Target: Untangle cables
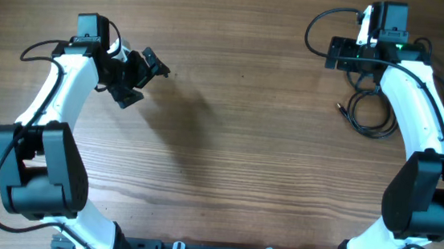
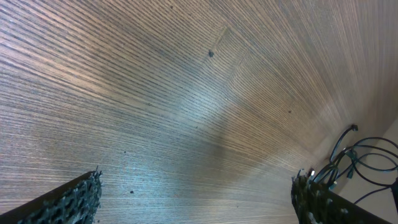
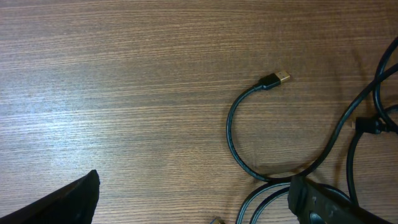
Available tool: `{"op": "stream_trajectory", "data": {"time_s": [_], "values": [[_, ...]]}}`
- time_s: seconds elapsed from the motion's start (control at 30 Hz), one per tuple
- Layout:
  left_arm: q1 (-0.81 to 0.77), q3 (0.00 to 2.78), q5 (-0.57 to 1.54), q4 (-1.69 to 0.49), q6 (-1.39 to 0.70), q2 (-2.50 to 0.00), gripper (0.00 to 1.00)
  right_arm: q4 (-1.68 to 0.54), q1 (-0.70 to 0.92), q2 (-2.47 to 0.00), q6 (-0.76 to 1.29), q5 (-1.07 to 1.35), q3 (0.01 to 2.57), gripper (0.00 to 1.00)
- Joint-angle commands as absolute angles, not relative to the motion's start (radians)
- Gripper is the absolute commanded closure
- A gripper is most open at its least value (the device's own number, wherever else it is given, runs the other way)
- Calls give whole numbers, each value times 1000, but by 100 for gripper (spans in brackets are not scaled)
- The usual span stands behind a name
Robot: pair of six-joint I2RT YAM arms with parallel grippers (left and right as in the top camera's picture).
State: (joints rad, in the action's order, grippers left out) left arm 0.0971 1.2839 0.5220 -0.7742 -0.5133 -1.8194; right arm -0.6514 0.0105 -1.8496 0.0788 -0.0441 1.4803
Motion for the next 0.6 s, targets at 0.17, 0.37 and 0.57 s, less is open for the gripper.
{"op": "stream_trajectory", "data": {"time_s": [0.17,0.37,0.57], "values": [[96,1295,523,-775,-501,-1790,0,-647,40,-1699,85,-28,1478,0],[96,1295,523,-775,-501,-1790,0,-647,49,-1496,86,-28,1478,0],[96,1295,523,-775,-501,-1790,0,-648,49,-1255,79,-262,1478,0]]}}
